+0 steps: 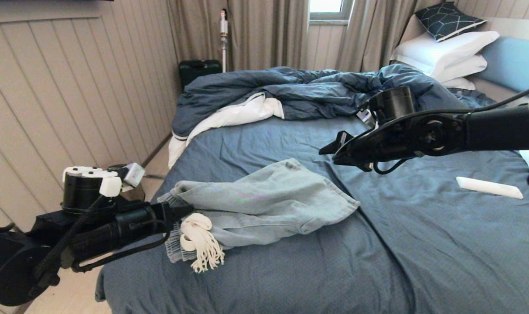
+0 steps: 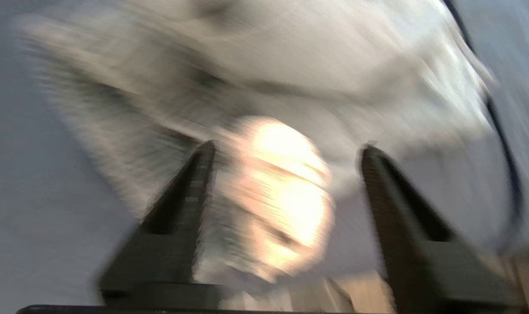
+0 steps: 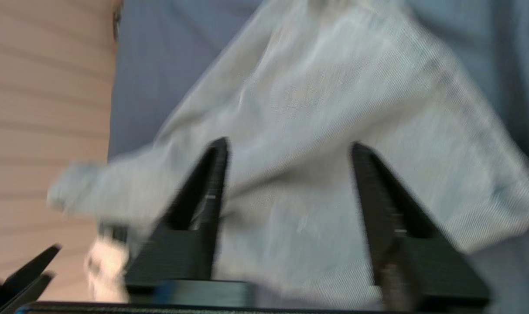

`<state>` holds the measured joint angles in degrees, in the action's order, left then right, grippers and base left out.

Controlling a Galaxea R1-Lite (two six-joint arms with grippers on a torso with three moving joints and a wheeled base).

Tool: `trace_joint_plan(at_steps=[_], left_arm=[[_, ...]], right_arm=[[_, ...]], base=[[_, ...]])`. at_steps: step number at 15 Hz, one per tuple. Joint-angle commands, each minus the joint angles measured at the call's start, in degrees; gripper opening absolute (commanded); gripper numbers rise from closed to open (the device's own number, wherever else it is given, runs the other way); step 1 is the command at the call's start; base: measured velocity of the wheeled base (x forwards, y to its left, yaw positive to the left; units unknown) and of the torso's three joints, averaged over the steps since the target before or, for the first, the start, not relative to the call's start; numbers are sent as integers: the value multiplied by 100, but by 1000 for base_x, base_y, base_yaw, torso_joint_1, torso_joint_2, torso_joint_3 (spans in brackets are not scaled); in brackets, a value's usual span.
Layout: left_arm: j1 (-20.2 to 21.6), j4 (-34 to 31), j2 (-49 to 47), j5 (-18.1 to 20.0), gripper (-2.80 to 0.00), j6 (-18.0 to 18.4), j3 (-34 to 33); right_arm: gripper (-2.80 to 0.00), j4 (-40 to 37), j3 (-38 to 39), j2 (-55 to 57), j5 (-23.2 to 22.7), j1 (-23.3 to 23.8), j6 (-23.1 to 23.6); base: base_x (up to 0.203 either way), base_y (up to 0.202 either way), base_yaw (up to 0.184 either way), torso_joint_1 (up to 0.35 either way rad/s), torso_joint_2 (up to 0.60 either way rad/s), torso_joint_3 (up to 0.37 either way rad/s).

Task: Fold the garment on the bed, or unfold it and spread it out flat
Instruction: Fold the blue shorts

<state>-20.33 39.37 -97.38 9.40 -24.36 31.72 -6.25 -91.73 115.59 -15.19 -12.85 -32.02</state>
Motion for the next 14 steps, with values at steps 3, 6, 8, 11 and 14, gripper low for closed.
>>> trace_joint_plan(at_steps=[3, 6, 8, 11, 14], left_arm=[[-782, -105, 47, -14, -280, 82, 259], [-793, -174, -546, -42, -280, 209, 741], [-713, -147, -1129, -139, -280, 238, 1092], [-569, -97, -1965, -244, -280, 368, 1647], [-306, -108, -2679, -270, -280, 455, 2386]], right_arm=[[-280, 33, 853, -741, -14, -154, -21], [-280, 45, 1193, -900, -44, -170, -40], [-280, 88, 1351, -1002, -46, -192, -33], [-280, 116, 1512, -1165, -50, -200, -23], [-280, 116, 1657, -1287, -54, -202, -23]], base=[[0, 0, 0, 0, 0, 0], [0, 0, 0, 0, 0, 0], [0, 0, 0, 0, 0, 0], [0, 0, 0, 0, 0, 0], [0, 0, 0, 0, 0, 0]])
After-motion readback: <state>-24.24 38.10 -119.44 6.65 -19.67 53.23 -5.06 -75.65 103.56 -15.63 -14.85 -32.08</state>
